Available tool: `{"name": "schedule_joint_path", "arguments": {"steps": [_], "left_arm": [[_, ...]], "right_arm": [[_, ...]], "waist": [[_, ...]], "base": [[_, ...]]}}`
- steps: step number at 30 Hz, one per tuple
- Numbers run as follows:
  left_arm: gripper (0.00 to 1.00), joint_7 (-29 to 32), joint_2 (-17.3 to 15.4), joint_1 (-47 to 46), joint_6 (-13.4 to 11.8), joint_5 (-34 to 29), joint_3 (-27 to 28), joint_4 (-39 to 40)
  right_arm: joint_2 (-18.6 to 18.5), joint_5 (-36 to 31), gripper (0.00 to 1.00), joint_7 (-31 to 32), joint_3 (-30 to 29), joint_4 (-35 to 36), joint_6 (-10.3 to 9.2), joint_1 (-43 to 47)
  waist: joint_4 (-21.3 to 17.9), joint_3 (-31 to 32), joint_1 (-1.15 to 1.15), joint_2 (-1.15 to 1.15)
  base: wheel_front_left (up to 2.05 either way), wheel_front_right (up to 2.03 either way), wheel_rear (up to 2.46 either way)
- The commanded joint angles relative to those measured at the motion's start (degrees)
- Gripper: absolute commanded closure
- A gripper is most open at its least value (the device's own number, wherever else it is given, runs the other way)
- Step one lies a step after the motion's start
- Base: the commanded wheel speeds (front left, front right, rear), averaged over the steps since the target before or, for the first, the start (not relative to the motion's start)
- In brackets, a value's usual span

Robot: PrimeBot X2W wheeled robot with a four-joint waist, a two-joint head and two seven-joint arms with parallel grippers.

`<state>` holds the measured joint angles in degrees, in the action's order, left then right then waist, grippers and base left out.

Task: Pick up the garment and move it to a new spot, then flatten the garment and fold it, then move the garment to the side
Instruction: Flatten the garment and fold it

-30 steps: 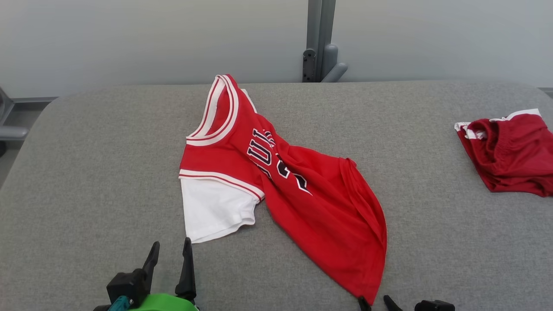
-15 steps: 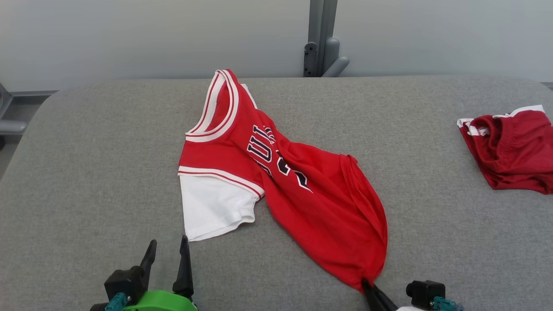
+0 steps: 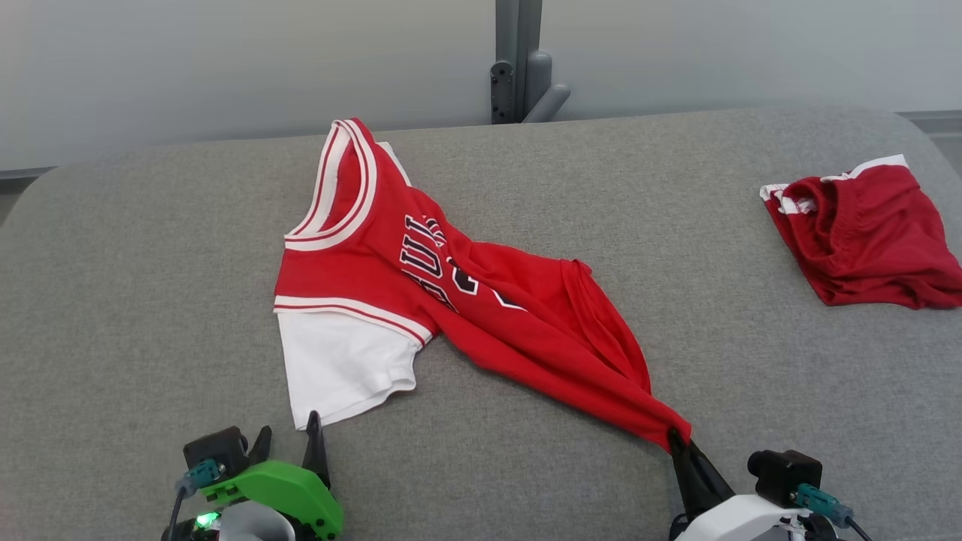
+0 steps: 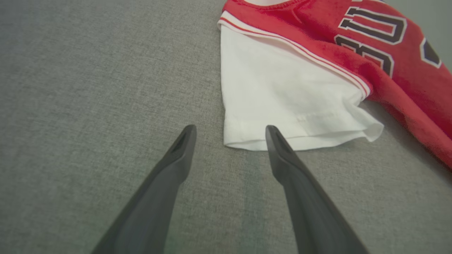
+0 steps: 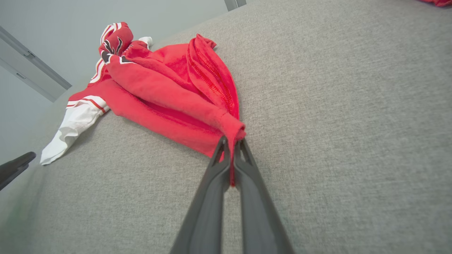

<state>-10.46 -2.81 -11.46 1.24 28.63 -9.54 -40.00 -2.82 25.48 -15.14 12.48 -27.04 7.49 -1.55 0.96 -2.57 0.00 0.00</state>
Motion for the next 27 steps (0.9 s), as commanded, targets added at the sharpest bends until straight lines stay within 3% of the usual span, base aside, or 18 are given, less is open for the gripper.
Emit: {"name": "schedule_joint_path", "arguments": {"steps": [1, 9, 10, 13, 18, 27], "left_arm": [[0.0, 0.32, -0.26, -2.04, -0.97, -0.14, 0.19, -2.03], [0.0, 2.66, -0.21, -7.07, -1.35, 0.83, -0.34, -12.07], [0.19, 2.56, -0.19, -7.39, -1.22, 0.93, -0.5, -12.81], [1.0, 2.97, 0.04, -8.01, 0.29, 0.49, -2.0, -14.83], [1.0, 1.43, -0.06, -8.65, 2.38, 1.35, -4.11, -16.28], [1.0, -4.35, -0.24, -8.91, 2.93, 3.14, -3.21, -11.77]], "right_arm": [[-0.16, -0.43, 1.0, -0.01, -0.02, 0.56, -0.01, 0.44], [-0.17, -0.23, 1.0, -0.01, 0.8, 2.0, -0.01, 0.98], [-0.17, -0.3, 1.0, -0.01, 0.74, 2.11, -0.01, 0.98], [-0.17, -0.67, 1.0, -0.01, 0.34, 2.59, -0.01, 1.08], [-0.18, -1.0, 1.0, -0.01, -1.25, 3.47, -0.01, 1.38], [-0.17, 2.77, 1.0, -0.01, -4.64, 7.06, -0.01, 2.11]], "waist": [[-0.81, -0.65, 0.0, 0.0], [-2.46, -1.41, 0.0, 0.0], [-2.59, -1.39, 0.0, 0.0], [-2.96, -1.15, 0.0, 0.0], [-3.16, -0.03, 0.0, 0.0], [-2.66, 2.59, 0.0, 0.0]], "base": [[0.0, 0.0, 0.0], [0.0, 0.0, 0.0], [0.0, 0.0, 0.0], [0.0, 0.0, 0.0], [0.0, 0.0, 0.0], [0.0, 0.0, 0.0]]}}
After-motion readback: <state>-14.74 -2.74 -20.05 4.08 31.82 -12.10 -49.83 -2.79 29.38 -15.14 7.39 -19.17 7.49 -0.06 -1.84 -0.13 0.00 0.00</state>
